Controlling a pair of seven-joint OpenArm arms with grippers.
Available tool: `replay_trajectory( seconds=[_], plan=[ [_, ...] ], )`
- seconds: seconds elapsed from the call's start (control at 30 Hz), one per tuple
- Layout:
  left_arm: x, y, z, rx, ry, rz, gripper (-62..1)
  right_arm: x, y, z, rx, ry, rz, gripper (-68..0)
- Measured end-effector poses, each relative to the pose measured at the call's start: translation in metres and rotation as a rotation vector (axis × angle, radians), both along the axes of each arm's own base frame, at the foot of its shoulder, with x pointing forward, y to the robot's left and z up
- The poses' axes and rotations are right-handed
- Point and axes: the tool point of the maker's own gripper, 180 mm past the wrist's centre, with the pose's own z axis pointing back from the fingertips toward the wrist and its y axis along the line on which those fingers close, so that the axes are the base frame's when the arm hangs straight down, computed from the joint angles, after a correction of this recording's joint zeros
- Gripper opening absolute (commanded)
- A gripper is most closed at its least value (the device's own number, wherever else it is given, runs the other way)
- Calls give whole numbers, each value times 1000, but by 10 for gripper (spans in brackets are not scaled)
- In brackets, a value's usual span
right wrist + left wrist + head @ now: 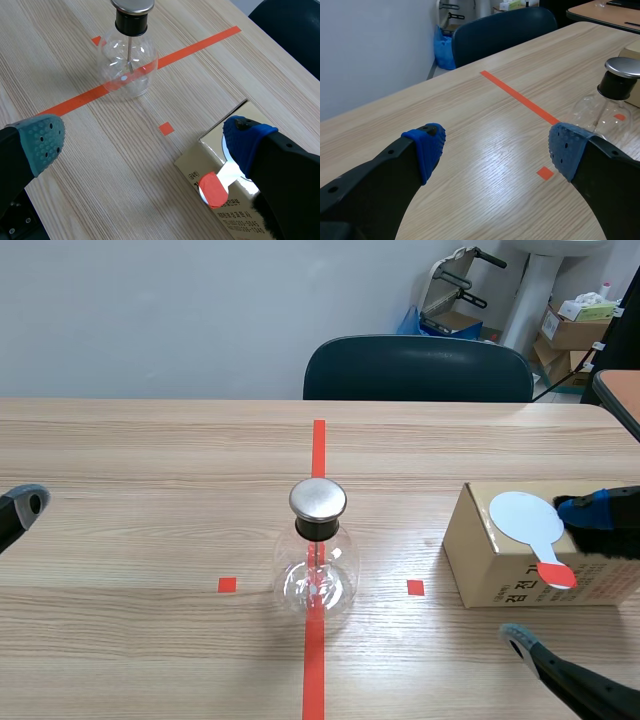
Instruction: Do the electroscope experiment
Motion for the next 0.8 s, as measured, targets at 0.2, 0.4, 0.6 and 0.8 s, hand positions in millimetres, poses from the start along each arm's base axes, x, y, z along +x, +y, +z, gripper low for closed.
replay_trajectory(
  seconds=[0.2,0.4,0.6,0.8],
  plan=[
    [-3,-5,-1,-16,20,-32,-157,0,0,0,0,0,0,4],
    [-3,-4,-2,-12,26,-30,-157,0,0,0,0,0,0,4],
    [-3,-4,-2,-12,26,-30,-157,0,0,1,3,-3,1,4],
    [-3,-4,-2,-12,26,-30,-157,0,0,1,4,-3,1,4]
  ],
)
